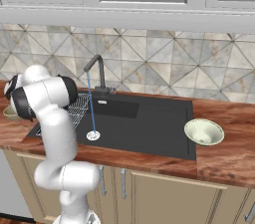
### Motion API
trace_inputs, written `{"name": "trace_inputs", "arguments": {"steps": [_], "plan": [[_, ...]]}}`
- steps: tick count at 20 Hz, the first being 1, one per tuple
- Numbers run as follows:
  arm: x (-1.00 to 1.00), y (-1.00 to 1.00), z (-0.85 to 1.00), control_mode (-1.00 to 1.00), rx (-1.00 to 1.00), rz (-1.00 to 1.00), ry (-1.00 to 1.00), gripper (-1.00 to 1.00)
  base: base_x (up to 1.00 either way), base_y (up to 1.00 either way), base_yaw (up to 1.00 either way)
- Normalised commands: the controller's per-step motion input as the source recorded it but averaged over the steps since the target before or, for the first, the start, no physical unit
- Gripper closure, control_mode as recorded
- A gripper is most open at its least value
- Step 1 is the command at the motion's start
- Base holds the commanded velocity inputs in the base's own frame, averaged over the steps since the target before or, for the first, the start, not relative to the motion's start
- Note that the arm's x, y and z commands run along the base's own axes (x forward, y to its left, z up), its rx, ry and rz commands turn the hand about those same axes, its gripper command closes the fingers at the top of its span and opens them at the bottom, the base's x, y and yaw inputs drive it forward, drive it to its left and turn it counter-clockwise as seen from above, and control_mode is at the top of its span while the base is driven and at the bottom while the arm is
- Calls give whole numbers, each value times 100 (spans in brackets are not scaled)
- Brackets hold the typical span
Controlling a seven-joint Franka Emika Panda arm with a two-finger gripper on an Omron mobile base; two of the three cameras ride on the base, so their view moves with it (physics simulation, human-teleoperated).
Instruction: Rinse each bowl for a few seconds and place them down in the sink or on the counter.
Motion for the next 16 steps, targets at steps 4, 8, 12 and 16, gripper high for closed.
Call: {"name": "trace_inputs", "arguments": {"steps": [4, 8, 12, 16], "plan": [[0, 15, -22, -100, -10, 6, 0, 100, 0, 0, 0], [0, 15, -23, -100, -9, 7, 0, 100, 0, 0, 0], [0, 11, -27, -100, -9, 7, 0, 100, 0, 0, 0], [-3, 8, -35, -100, -15, 7, -3, 100, 0, 0, 0]]}}
